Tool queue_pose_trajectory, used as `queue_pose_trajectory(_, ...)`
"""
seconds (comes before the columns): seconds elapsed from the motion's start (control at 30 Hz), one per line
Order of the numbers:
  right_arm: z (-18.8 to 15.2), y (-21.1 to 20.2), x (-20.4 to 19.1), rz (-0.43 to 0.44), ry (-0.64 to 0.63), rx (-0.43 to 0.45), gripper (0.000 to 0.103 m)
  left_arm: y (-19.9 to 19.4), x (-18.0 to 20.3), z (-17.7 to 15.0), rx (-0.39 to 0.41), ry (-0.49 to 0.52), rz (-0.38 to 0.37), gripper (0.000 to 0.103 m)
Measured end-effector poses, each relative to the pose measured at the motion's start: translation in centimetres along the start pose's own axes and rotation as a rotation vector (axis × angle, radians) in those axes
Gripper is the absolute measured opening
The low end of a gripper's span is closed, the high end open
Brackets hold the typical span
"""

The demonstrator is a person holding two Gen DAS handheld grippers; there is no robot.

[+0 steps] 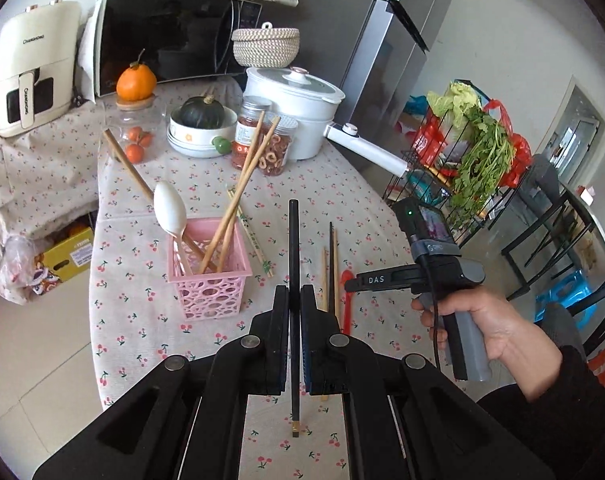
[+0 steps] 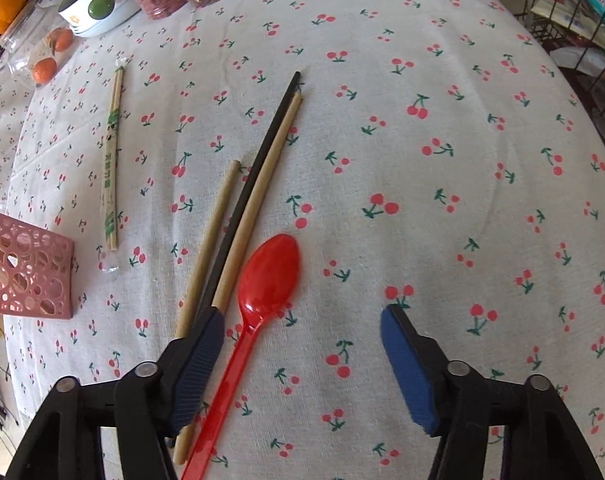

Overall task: Organize utensils
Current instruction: 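Lift the black chopstick with the left tool while the right tool grasps the red spoon, then lower the black chopstick into the basket with the left tool while the right lifts the red spoon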

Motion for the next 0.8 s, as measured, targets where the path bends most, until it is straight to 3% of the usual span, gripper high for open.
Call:
queue_pose_trajectory(0.17,0.7,1.2,-2.3,-0.084,-0.07,0.005,0.03,-0.8,-1.1,-0.4,0.009,-0.013,0.003,0.005)
queue_pose_trajectory(0.27,0.8,1.5,-3.1,-0.124,-0.094,0.017,0.028,-1.0,-1.5,-0.4,0.012,-0.015,0.005,0.005)
queue_pose_trajectory(0.5,0.3,0.6,-2.9,-0.08,-0.097,0.038,0.026,-2.7,-2.2,-0.2,0.061,-0.033,0.015,0.005)
queue_pose_trajectory(0.8,-1.3,-5.5,-2.7,0.027,-0.11,0.202,0.026,-5.0,-2.4,0.1,0.131,-0.04,0.003,0.005)
Point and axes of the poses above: each gripper's, at about its wrist camera, not at the fingertips, and y roughly the way its jaws point, x to its right, z to its top, the point moved 5 cm from there along y, roughly the way its jaws point, and after that the axes turned 9 degrees about -x, right-handed, at the moved point
